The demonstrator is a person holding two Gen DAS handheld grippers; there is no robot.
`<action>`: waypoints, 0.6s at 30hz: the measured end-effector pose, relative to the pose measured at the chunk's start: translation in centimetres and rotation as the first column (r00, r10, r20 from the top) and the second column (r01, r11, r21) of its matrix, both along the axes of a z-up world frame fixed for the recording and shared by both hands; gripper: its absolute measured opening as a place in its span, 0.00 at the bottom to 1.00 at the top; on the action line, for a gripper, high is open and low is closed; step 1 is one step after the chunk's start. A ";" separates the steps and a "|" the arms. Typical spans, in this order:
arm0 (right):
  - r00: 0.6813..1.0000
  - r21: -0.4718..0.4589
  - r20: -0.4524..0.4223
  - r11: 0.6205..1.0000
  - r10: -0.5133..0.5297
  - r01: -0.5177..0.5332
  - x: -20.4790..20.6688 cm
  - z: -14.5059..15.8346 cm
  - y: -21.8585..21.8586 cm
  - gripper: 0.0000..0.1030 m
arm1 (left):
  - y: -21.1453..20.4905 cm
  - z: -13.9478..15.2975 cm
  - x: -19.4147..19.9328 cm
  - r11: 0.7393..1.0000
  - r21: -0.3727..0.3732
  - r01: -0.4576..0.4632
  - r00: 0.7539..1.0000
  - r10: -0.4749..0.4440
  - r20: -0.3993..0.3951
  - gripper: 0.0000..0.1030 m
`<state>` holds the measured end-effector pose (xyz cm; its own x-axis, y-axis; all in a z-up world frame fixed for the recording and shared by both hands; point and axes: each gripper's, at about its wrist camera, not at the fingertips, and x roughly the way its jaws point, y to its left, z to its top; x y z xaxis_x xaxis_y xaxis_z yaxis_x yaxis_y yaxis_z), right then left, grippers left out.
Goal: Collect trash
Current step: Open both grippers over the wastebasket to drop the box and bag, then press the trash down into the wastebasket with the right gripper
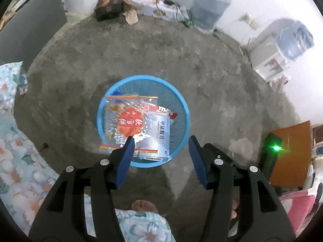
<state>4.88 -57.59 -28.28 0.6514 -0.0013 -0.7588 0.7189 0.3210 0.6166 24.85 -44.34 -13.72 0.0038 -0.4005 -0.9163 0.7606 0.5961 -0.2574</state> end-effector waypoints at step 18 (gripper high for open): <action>0.799 -0.014 -0.426 0.880 0.425 -0.475 19.3 -4.5 4.3 0.63 | 16.0 11.5 -2.0 0.976 -0.180 -0.118 0.991 0.128 0.045 0.54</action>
<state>24.18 -53.25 -32.80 0.2411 0.1134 -0.9639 0.6491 0.7195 0.2470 22.85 -28.33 -2.25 0.1125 -0.5494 -0.8279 0.7002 0.6350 -0.3262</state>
